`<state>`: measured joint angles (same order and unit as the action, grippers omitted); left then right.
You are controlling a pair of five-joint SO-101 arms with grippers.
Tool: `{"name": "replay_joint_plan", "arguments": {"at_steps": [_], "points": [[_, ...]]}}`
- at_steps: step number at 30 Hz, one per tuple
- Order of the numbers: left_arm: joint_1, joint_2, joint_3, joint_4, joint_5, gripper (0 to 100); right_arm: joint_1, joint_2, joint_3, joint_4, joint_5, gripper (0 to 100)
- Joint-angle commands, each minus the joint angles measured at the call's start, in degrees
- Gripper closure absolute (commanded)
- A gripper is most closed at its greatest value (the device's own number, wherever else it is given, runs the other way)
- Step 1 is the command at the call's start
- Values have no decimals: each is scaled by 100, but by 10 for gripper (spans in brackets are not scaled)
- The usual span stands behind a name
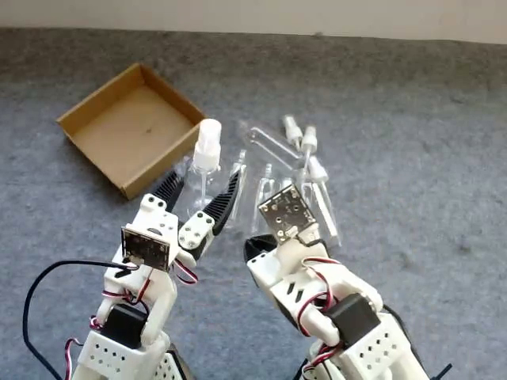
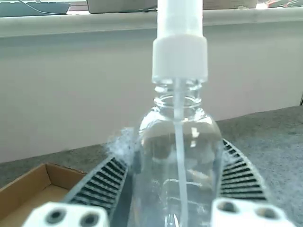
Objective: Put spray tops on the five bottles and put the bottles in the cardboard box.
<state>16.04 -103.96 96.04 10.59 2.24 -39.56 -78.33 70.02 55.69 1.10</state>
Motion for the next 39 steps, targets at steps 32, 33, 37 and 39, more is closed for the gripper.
{"name": "replay_joint_plan", "arguments": {"at_steps": [32, 33, 37, 39], "points": [[-110, -48, 110, -1354, 3341, 902, -66, -92, 2730, -5051, 9, 994], [-110, -48, 110, -1354, 3341, 902, -66, -92, 2809, -5191, 9, 994], [-110, -48, 110, -1354, 3095, 902, -242, -92, 3046, -5736, 53, 994], [-110, -57, 110, -1363, 2637, 902, -514, -92, 3064, -5886, 62, 994]]}}
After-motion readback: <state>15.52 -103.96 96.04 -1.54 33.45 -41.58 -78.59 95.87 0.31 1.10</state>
